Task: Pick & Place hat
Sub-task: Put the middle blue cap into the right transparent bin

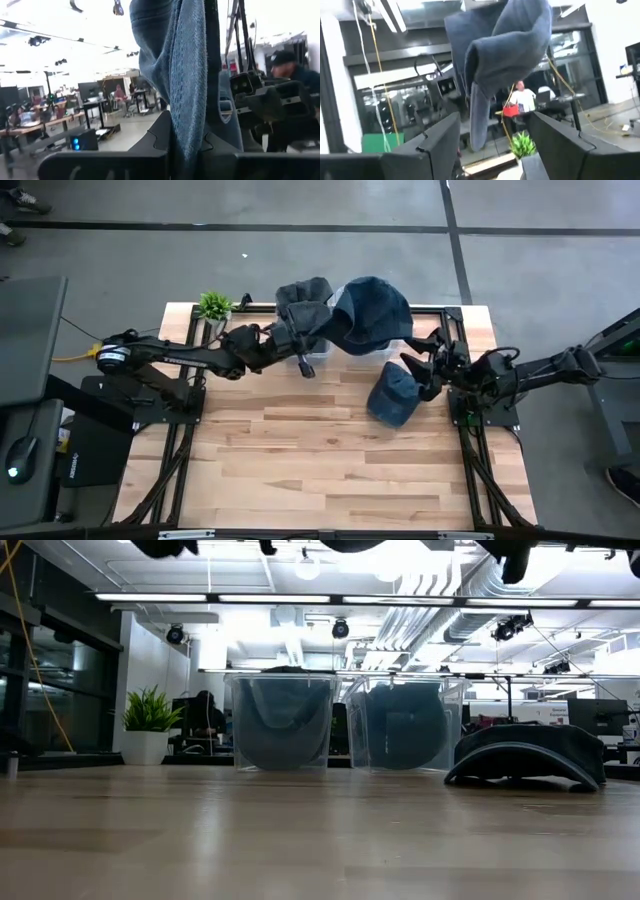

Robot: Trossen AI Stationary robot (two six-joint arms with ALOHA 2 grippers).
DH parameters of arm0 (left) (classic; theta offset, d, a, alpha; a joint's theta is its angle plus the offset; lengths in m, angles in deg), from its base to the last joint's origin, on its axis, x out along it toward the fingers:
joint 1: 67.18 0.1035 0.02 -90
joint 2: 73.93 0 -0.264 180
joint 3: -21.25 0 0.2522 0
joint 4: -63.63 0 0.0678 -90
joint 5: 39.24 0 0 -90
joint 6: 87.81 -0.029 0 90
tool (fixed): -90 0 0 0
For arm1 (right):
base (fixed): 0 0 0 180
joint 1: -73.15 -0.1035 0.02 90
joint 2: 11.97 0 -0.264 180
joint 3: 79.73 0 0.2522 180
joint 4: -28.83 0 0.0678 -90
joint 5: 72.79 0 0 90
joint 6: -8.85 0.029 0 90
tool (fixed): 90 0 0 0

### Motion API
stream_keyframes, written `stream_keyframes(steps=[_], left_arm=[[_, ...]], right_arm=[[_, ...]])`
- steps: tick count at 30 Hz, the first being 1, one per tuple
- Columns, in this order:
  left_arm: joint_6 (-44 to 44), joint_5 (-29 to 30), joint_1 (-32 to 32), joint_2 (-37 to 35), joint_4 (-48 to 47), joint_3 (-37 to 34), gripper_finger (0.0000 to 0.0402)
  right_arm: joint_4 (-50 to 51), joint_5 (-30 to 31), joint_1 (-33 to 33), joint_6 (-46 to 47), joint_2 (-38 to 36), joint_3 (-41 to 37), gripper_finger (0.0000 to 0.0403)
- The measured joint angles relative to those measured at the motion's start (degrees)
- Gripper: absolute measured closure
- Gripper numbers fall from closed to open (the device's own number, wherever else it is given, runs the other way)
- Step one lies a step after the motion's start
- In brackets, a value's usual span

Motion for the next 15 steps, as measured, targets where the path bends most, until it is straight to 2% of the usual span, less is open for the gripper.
stream_keyframes(steps=[6,11,15], left_arm=[[0.4,-1.4,0.1,4.2,3.6,0.3,0.0396],[0.4,-1.3,0.1,7.1,5.0,0.1,0.0396],[0.1,0.1,0.1,7.5,5.2,0.2,0.0396]], right_arm=[[-8.6,1.3,0.8,-0.4,4.8,0.0,0.0167],[-10.8,2.7,3.0,2.1,8.1,0.0,0.0167],[-11.7,-1.3,4.3,5.6,9.7,0.0,0.0167]])
